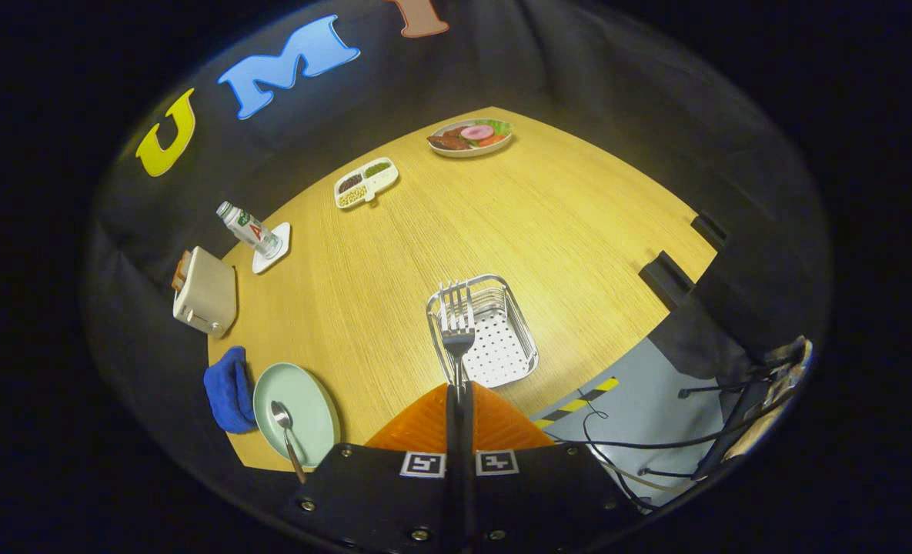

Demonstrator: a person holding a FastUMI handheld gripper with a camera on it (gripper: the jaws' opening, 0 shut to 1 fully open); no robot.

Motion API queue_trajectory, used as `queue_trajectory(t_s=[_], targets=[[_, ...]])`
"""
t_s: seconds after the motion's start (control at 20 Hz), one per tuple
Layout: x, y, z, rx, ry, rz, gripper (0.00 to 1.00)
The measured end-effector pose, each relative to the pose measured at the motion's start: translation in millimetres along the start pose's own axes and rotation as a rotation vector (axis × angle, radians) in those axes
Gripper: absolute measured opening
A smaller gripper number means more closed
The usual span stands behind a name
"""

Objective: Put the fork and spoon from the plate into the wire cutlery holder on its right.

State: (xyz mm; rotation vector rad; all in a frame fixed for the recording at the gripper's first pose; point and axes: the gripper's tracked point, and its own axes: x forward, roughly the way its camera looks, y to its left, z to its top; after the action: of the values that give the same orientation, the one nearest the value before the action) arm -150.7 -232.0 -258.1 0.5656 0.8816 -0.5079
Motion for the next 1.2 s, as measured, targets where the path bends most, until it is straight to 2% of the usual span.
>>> queue_trajectory(t_s=[0.25, 0.35, 0.5, 0.55, 0.6, 0.9, 1.2], targets=[[11, -15, 4, -0.012, 0.082, -0.075, 0.01], [8, -15, 10, -0.022, 0.07, -0.084, 0.08], [2, -21, 23, -0.029, 0.03, -0.114, 0.42], [1, -20, 27, -0.031, 0.018, -0.116, 0.47], [0, -21, 28, -0.035, 0.007, -0.123, 0.65], [-18, -14, 41, -0.126, -0.087, -0.137, 0.66], [-39, 34, 53, -0.28, -0.205, -0.106, 0.66]])
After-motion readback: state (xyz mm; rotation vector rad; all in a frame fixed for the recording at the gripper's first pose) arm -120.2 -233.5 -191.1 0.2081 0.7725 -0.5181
